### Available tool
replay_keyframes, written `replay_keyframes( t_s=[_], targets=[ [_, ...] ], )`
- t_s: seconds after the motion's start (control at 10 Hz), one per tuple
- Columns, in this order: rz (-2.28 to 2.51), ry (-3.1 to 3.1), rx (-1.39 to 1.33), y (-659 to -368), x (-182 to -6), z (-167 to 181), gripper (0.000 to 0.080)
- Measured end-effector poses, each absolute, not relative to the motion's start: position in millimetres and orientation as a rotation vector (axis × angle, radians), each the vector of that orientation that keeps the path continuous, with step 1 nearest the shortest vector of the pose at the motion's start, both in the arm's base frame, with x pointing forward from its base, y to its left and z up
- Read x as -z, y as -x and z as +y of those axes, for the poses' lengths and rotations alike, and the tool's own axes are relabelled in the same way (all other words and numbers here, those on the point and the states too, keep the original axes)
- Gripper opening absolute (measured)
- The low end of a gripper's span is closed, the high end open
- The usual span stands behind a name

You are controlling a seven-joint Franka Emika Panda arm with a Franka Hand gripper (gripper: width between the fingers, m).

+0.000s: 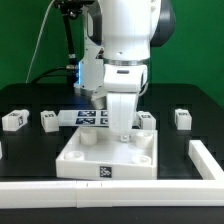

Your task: Assemble one leg

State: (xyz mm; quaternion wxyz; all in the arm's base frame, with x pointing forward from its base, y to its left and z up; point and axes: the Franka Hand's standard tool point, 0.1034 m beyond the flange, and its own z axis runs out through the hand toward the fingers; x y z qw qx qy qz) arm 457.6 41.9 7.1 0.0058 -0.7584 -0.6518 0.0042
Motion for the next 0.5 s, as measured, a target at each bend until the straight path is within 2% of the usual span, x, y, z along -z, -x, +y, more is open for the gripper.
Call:
replay_keyframes(
  t_s=[0.5],
  targets=[
    [-2.134, 2.294, -0.019, -486.4, -7.7, 74.7, 0.0058]
  ],
)
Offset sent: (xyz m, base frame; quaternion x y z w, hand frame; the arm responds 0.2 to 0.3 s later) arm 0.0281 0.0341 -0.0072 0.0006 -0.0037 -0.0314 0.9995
